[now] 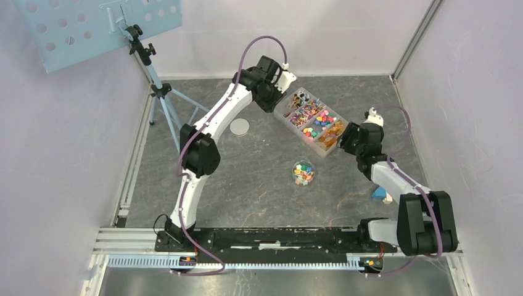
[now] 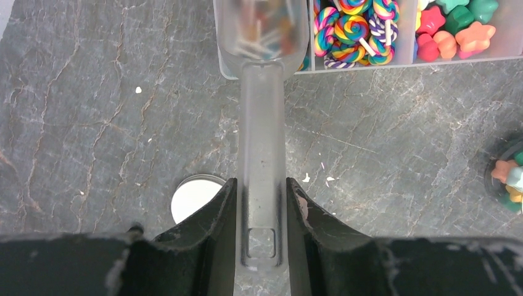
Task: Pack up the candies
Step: Scoop the fake candies from the storage box.
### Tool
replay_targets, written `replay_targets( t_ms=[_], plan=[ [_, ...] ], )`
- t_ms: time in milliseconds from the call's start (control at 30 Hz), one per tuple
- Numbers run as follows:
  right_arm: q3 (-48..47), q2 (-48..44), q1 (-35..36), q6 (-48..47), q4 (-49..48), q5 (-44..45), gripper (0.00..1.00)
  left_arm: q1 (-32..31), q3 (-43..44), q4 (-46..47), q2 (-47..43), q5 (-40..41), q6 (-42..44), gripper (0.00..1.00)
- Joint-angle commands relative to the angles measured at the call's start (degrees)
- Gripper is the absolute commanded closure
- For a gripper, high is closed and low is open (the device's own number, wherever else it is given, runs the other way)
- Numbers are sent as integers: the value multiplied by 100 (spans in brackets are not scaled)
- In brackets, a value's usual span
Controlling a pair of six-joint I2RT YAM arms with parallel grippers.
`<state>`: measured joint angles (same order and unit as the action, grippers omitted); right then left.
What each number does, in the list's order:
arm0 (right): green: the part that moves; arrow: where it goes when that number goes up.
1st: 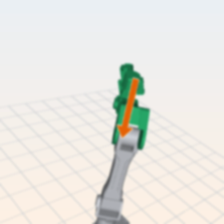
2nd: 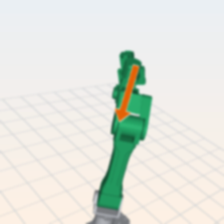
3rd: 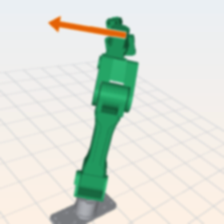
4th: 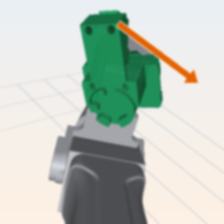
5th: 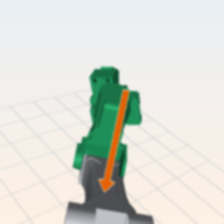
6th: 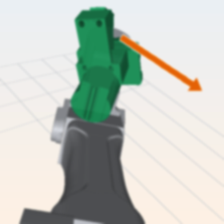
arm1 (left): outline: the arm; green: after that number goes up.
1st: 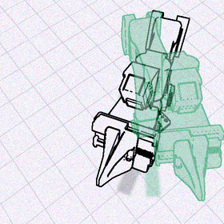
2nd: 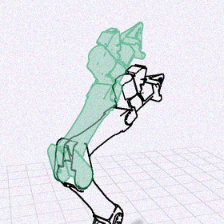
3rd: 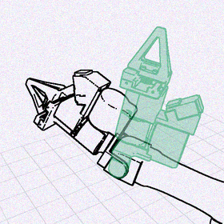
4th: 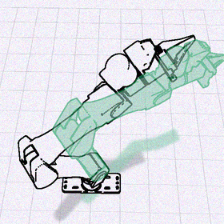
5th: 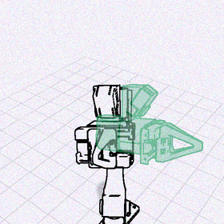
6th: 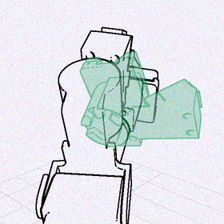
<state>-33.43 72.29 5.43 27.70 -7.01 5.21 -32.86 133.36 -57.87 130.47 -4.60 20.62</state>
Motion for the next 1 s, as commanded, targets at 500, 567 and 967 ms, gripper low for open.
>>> replay_targets(
  t_ms=[500, 567, 967],
  plan=[
    [135, 1111, -271, 664, -1318, -847, 68, 34, 184, 540, 333, -226, 269, 98],
    [101, 1226, -271, 626, -1321, -991, 75, 33, 48, 734, 304, -218, 273, 98],
    [153, 1358, -265, 495, -1325, -1114, 78, 30, -90, 1247, 377, -304, 58, 98]
  ],
)
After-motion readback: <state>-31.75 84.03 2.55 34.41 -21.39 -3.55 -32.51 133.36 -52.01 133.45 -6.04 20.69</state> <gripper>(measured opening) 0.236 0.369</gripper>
